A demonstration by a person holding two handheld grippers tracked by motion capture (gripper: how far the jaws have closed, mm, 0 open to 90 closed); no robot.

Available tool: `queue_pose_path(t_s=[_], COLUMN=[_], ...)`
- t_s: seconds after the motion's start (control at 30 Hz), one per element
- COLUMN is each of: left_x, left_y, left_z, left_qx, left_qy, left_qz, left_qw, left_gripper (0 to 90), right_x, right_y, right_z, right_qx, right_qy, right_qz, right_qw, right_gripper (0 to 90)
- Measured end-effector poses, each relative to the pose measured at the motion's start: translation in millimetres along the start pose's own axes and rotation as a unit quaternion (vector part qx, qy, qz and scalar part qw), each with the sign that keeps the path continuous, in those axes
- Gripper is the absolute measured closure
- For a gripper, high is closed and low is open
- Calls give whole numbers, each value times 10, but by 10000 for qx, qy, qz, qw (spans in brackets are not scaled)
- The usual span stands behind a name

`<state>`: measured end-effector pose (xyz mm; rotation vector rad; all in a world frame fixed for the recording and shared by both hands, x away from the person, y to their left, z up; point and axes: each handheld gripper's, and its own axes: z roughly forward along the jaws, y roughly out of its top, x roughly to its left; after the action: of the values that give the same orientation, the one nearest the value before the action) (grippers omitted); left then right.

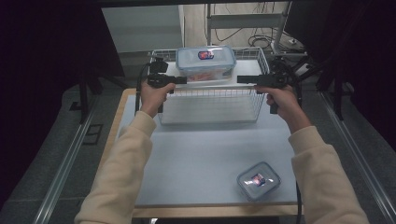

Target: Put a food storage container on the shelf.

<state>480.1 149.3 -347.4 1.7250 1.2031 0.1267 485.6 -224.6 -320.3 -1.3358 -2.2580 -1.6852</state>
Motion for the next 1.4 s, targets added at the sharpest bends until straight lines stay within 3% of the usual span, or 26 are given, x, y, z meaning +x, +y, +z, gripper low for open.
queue_pose_path(t_s=[0.3, 0.63, 1.0, 1.3, 1.4], left_x=[-84, -144, -136, -109, -97], left_y=[-59, -351, -954, -1561, -1723], left_z=[-143, -416, -543, -466, -415], left_qx=[-70, -176, -267, -89, 58], left_qy=[-78, -254, -541, -521, -546], left_qz=[99, 188, 126, 62, 31], left_qw=[9999, 9993, 9981, 9986, 9985], left_gripper=[900, 900, 885, 834, 764], right_x=[27, 91, 26, -61, -83], right_y=[-34, -160, -508, -953, -1116], right_z=[-30, -119, -215, -388, -442], right_qx=[-9, -37, -57, -80, -59], right_qy=[36, 130, 217, 178, 121], right_qz=[-12, -129, -123, -136, -129], right_qw=[10000, 9998, 9997, 9997, 9998], right_gripper=[367, 367, 367, 364, 361])
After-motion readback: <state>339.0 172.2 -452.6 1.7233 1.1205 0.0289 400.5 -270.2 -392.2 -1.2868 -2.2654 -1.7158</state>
